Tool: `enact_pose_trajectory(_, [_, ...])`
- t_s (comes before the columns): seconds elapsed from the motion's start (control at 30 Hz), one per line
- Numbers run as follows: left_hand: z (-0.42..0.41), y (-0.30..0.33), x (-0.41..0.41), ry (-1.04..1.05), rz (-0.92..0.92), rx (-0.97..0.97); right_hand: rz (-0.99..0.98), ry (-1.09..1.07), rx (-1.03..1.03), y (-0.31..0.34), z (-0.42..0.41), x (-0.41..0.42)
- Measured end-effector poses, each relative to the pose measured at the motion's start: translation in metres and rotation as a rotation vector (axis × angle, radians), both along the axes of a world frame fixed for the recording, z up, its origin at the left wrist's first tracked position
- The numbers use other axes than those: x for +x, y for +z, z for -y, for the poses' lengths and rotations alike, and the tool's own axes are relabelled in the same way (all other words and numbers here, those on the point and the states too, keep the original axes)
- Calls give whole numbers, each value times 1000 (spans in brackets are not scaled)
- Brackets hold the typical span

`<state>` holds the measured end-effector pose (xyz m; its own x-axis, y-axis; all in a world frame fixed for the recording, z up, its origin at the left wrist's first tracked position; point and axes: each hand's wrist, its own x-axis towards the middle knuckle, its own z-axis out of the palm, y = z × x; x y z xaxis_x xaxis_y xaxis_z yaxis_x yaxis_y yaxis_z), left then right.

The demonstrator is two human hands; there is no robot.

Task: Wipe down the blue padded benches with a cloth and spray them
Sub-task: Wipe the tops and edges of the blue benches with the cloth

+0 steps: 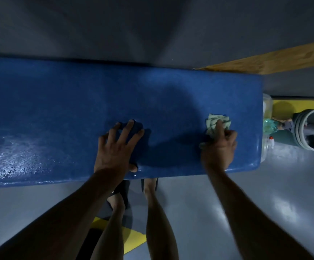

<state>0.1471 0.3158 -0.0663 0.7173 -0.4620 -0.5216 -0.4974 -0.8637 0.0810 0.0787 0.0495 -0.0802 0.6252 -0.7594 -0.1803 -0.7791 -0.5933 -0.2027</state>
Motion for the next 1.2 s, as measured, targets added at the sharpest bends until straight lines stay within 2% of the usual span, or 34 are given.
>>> enact_pose_trajectory(0.03, [0,-1,-1,-1,-2,0,19,-73,23,-2,-25,9])
enact_pose_trajectory(0.1, [1,-1,0,-1,6,9,70,-26,74,-5,-84,24])
enact_pose_trajectory(0.17, [-1,-2,0,-1,24,10,91,192,144,-2,-134,33])
enact_pose_trajectory(0.23, [-2,-3,1,-19,13,2,92,442,209,1,-149,36])
enact_pose_trajectory(0.33, [-1,-2,1,-25,0,17,60,869,128,-2,-100,34])
enact_pose_trajectory(0.37, [-1,-2,2,-13,5,6,42,944,91,-3,-73,33])
enact_pose_trajectory(0.4, [-2,-3,2,-4,4,-2,31,948,43,-4,-44,33])
enact_pose_trajectory(0.43, [-3,-4,2,-1,-4,-6,39,836,29,-5,-16,33])
enact_pose_trajectory(0.5, [-4,-5,2,-3,-8,-10,55,441,47,2,27,34])
enact_pose_trajectory(0.57, [-4,-6,1,-2,-3,-4,83,201,17,2,36,35])
enact_pose_trajectory(0.63, [-4,-6,2,6,3,-12,97,90,10,-4,11,44])
enact_pose_trajectory(0.67, [-4,-6,2,9,1,-14,127,73,46,-8,-12,50])
enact_pose_trajectory(0.73, [-4,-6,2,5,-1,-5,138,180,77,-12,-70,60])
enact_pose_trajectory(0.83, [-4,-6,1,-17,18,9,52,554,131,-4,-129,75])
enact_pose_trajectory(0.93, [-5,-8,2,-8,26,0,22,1015,187,1,-94,83])
enact_pose_trajectory(0.97, [-6,-9,2,-5,19,-3,13,1082,169,1,-69,86])
enact_pose_trajectory(1.03, [-6,-10,3,-11,7,-11,-7,937,123,-3,-14,91])
enact_pose_trajectory(1.1, [-8,-11,3,-11,3,-20,8,620,84,-2,32,91])
enact_pose_trajectory(1.2, [-9,-12,4,-1,6,-31,87,331,-14,-2,34,93])
